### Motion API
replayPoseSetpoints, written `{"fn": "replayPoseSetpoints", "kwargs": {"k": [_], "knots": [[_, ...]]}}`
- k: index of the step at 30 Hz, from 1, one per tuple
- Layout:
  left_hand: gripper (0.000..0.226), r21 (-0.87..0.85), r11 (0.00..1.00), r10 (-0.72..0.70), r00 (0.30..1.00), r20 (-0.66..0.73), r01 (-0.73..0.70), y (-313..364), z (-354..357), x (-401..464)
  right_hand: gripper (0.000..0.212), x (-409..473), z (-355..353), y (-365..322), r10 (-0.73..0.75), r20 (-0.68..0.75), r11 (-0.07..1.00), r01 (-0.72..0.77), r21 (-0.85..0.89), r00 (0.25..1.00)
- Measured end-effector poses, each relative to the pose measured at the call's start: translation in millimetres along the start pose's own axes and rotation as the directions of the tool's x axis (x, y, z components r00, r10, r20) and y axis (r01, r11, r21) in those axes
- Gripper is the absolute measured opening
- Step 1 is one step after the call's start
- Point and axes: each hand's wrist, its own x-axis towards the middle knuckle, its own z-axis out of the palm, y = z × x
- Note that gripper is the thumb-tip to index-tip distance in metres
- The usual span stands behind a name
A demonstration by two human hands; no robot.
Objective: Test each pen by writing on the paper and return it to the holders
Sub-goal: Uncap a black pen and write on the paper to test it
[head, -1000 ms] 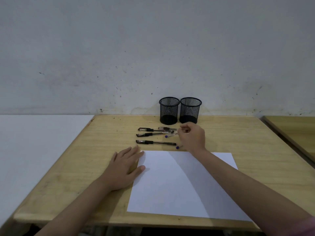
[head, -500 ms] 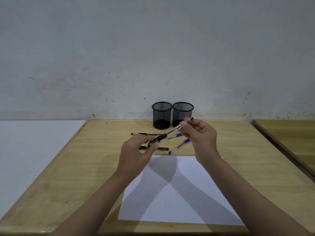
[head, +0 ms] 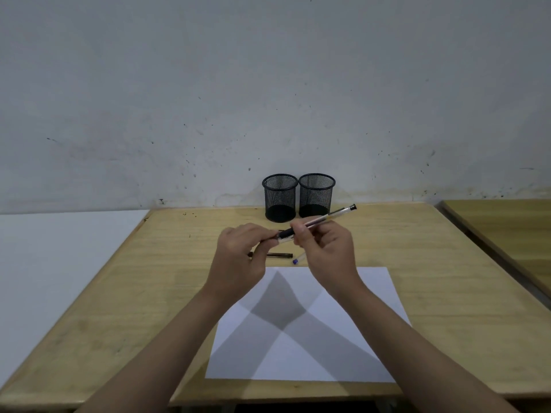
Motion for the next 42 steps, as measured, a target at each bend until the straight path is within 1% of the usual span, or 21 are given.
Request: {"fn": "replayPoseSetpoints", "kwargs": {"k": [1, 2, 4, 5, 6, 8, 9, 12, 13, 15, 18, 20, 23, 25, 27, 29, 31, 33, 34, 37, 42], "knots": [[0.010, 0.019, 1.000, 0.012, 1.000, 0.006, -0.012, -2.5, -1.6, 0.6, 0.017, -2.3, 1.9, -1.6, -0.014, -0.029, 1.000, 0.014, 0.001, 0.999], [0.010, 0.036, 0.999, 0.009, 1.000, 0.003, -0.009, -7.4, -5.5, -0.6, 0.018, -1.8, -0.2, -4.4, -0.031, -0.097, 0.999, 0.033, 0.024, 0.995], [0.010, 0.071, 0.995, -0.066, 0.997, -0.027, 0.067, -30.9, -21.7, -12.0, 0.016, 8.6, -19.1, -14.5, -0.070, -0.296, 0.989, 0.106, 0.107, 0.952], [0.010, 0.110, 0.987, -0.116, 0.993, -0.038, 0.119, -45.5, -33.5, -21.6, 0.015, 16.4, -34.0, -21.2, -0.090, -0.366, 0.980, 0.148, 0.134, 0.926], [0.009, 0.161, 0.974, -0.159, 0.987, -0.031, 0.162, -59.2, -46.0, -31.5, 0.014, 23.1, -48.4, -27.9, -0.107, -0.395, 0.974, 0.177, 0.143, 0.912], [0.012, 0.223, 0.939, -0.269, 0.963, -0.003, 0.263, -76.2, -63.3, -47.4, 0.014, 27.9, -62.9, -34.1, -0.096, -0.364, 0.978, 0.157, 0.141, 0.926], [0.013, 0.213, 0.915, -0.348, 0.937, -0.008, 0.342, -79.2, -66.5, -51.1, 0.014, 26.8, -60.7, -32.7, -0.064, -0.333, 0.983, 0.116, 0.141, 0.941], [0.011, 0.118, 0.787, -0.610, 0.793, -0.007, 0.606, -78.2, -58.6, -51.5, 0.018, 16.5, -37.9, -16.9, 0.071, -0.267, 0.990, -0.034, 0.138, 0.961], [0.012, 0.121, 0.746, -0.661, 0.750, 0.016, 0.655, -80.5, -53.6, -52.3, 0.019, 12.2, -30.4, -11.6, 0.112, -0.252, 0.986, -0.076, 0.147, 0.961], [0.012, 0.173, 0.701, -0.710, 0.700, 0.076, 0.692, -85.3, -45.6, -54.9, 0.017, 3.7, -19.3, -3.1, 0.172, -0.217, 0.977, -0.137, 0.165, 0.961], [0.011, 0.202, 0.685, -0.727, 0.674, 0.132, 0.700, -91.6, -39.2, -57.9, 0.012, -6.0, -10.2, 2.2, 0.202, -0.153, 0.974, -0.182, 0.135, 0.967], [0.013, 0.196, 0.679, -0.733, 0.667, 0.132, 0.708, -93.6, -38.9, -57.6, 0.015, -8.8, -6.1, 4.1, 0.211, -0.124, 0.972, -0.196, 0.126, 0.969], [0.029, 0.231, 0.694, -0.717, 0.686, 0.125, 0.682, -92.9, -38.5, -59.5, 0.014, -11.4, -1.6, 8.1, 0.253, -0.100, 0.965, -0.243, 0.099, 0.962], [0.038, 0.239, 0.737, -0.665, 0.743, 0.083, 0.633, -84.9, -38.3, -61.6, 0.008, -14.1, 0.8, 14.6, 0.319, -0.084, 0.947, -0.313, 0.073, 0.944], [0.043, 0.189, 0.823, -0.557, 0.827, 0.082, 0.536, -70.4, -40.2, -64.9, 0.003, -18.5, 1.9, 24.3, 0.395, -0.077, 0.919, -0.393, 0.042, 0.916], [0.048, 0.144, 0.897, -0.440, 0.875, 0.204, 0.418, -56.6, -42.0, -71.5, 0.003, -22.5, 1.2, 34.8, 0.439, -0.082, 0.898, -0.441, 0.002, 0.895], [0.059, 0.172, 0.929, -0.369, 0.843, 0.391, 0.327, -48.6, -42.3, -80.7, 0.004, -25.0, -1.6, 43.5, 0.456, -0.086, 0.886, -0.461, -0.050, 0.886], [0.077, 0.242, 0.937, -0.345, 0.771, 0.536, 0.251, -45.7, -42.3, -88.7, 0.003, -25.7, -5.4, 47.6, 0.460, -0.068, 0.882, -0.464, -0.083, 0.886], [0.084, 0.273, 0.934, -0.350, 0.737, 0.578, 0.230, -44.3, -42.7, -90.9, 0.003, -25.8, -7.3, 48.3, 0.454, -0.050, 0.884, -0.457, -0.097, 0.890], [0.090, 0.323, 0.921, -0.378, 0.694, 0.613, 0.216, -40.5, -44.2, -92.4, 0.007, -25.1, -11.8, 47.9, 0.442, -0.006, 0.889, -0.439, -0.131, 0.897], [0.081, 0.354, 0.909, -0.404, 0.668, 0.624, 0.219, -35.3, -45.7, -90.4, 0.004, -16.4, -15.0, 48.0, 0.454, 0.003, 0.882, -0.449, -0.143, 0.891]]}}
